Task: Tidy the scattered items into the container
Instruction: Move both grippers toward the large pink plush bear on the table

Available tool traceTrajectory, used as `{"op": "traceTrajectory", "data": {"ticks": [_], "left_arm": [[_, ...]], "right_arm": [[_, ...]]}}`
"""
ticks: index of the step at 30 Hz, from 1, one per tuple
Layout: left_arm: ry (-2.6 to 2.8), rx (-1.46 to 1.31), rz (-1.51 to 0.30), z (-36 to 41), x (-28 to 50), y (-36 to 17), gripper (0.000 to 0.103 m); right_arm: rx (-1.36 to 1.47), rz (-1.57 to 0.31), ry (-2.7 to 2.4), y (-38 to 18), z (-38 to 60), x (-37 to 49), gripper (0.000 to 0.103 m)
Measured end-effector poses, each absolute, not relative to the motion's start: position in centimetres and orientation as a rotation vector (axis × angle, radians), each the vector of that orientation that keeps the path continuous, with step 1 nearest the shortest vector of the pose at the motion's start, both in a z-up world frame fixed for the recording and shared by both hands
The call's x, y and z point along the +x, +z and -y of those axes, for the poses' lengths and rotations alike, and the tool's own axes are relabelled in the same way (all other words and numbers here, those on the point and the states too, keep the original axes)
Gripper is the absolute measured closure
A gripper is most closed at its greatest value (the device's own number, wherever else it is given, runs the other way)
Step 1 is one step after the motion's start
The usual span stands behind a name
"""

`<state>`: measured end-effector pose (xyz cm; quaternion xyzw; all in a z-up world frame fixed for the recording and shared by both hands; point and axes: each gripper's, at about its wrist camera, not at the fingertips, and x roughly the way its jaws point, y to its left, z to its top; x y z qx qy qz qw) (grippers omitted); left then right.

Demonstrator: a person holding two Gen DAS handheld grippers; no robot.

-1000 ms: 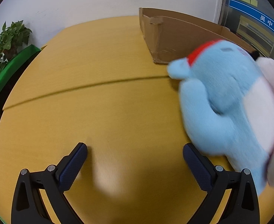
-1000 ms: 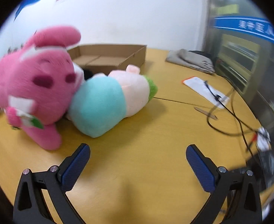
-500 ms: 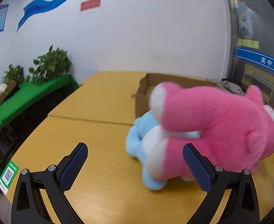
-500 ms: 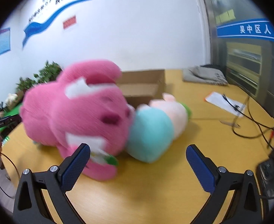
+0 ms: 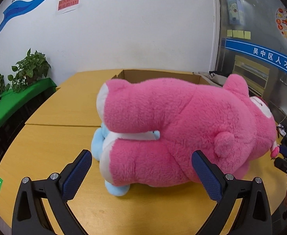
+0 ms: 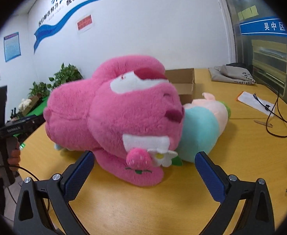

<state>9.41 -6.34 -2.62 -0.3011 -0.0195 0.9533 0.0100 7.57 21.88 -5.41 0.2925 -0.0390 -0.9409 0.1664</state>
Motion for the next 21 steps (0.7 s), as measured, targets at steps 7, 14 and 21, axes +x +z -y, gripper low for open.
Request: {"op": "traceTrajectory", "data": {"ticks": [7,14,21], "left_arm": [[2.955,-1.045,0.073,5.7,9.4,-4.6,0.0],[2.933,-1.057,0.07,4.8,9.6,-5.1,0.0],[2.896,-1.017,0.086,4.5,9.7,-4.4,0.0]], "right_arm": [[0.953,0.109,-2.676,-7.8,-21.5,7.1,0.001],[0.982,0.1,-2.701,-7.8,-20.7,7.1,0.001],[0.996,0.102,-2.749,-7.2,-21.0,7.0,0.001]]}}
